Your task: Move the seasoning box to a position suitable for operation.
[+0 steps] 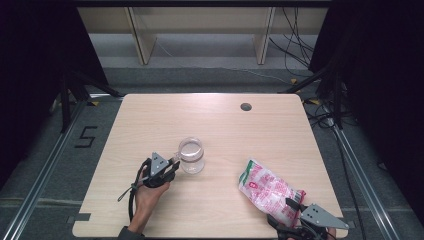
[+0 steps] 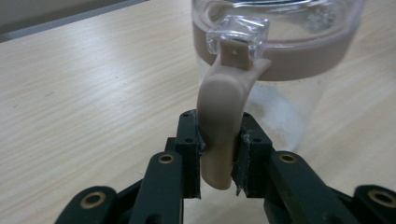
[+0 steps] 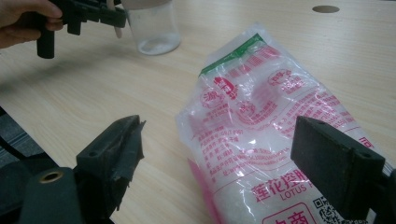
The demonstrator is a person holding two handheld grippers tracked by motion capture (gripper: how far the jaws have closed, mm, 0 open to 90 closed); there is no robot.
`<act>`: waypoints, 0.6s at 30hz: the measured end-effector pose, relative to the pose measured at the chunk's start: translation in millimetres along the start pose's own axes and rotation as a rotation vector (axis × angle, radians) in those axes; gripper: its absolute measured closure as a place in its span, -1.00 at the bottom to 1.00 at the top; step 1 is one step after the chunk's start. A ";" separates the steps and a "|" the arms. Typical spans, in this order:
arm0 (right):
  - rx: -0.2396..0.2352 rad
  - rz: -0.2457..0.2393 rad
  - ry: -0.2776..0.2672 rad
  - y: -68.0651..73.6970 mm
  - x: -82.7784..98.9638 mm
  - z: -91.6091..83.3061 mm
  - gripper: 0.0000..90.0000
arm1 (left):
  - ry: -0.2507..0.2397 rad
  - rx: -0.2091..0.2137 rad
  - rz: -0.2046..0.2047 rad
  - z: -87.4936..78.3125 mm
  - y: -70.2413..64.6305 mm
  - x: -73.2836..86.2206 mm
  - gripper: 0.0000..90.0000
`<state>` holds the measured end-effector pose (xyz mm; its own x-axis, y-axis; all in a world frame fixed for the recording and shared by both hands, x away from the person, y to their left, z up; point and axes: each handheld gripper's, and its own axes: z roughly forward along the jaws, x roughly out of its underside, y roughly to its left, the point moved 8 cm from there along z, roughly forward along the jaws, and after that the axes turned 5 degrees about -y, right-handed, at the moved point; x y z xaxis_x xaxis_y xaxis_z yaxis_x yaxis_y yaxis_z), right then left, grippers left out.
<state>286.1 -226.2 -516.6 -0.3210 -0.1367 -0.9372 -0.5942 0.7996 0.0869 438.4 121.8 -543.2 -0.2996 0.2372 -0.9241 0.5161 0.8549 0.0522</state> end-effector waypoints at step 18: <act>-0.015 0.001 0.007 1.9 0.4 0.2 -0.61 | -0.019 0.101 0.062 20.0 3.9 -6.4 0.71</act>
<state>285.0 -224.6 -516.8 -0.3270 -0.1396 -0.9346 -0.6050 0.7907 0.0935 458.3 114.4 -544.6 -0.2502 0.2785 -0.9273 0.6118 0.7878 0.0715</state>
